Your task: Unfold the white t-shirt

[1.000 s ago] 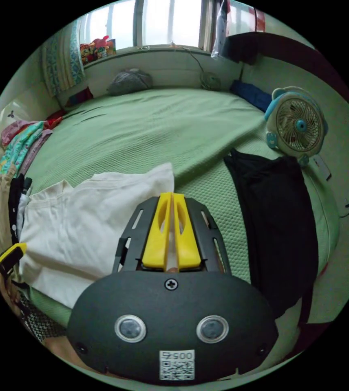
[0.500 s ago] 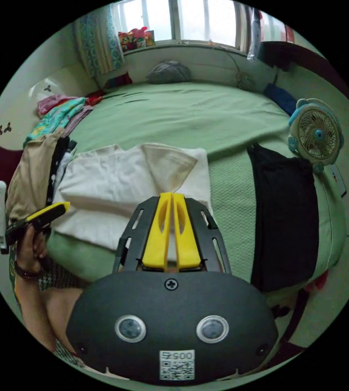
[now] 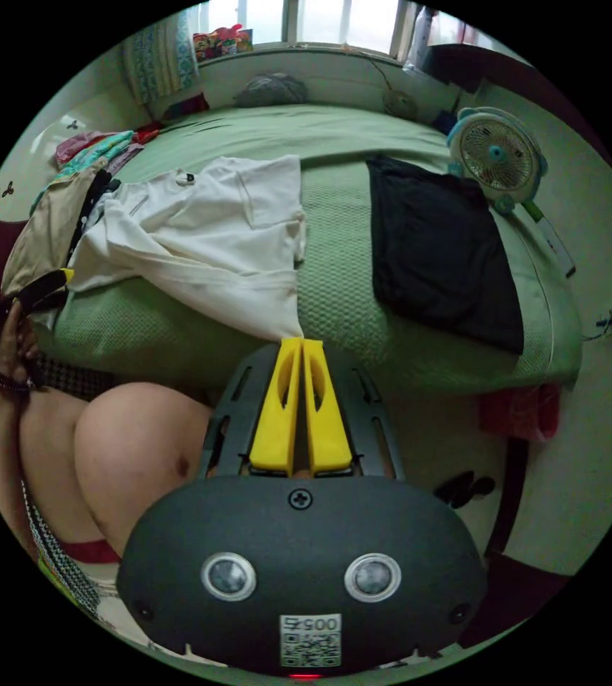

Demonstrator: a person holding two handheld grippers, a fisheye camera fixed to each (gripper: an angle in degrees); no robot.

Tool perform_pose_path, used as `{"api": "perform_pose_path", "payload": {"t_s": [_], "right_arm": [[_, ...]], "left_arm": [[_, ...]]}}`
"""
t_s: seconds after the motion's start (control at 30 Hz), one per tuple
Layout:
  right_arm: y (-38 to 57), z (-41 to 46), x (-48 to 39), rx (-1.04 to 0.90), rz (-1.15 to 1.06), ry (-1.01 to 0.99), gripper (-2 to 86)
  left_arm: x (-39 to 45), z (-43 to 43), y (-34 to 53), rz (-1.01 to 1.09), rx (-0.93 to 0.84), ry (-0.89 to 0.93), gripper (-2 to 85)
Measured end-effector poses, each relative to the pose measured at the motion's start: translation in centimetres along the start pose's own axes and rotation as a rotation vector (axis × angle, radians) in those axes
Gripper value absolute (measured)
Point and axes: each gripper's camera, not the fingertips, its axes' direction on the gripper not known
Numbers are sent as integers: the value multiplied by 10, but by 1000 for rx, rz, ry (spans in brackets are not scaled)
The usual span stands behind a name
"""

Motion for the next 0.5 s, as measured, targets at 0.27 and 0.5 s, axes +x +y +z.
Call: {"api": "perform_pose_path", "payload": {"t_s": [0.27, 0.5], "right_arm": [[35, -3, 1, -23, 17, 4, 22], [46, -33, 15, 131, 48, -101, 73]], "left_arm": [[-20, -3, 7, -53, 27, 47, 53], [-18, -3, -1, 5, 68, 21, 59]]}}
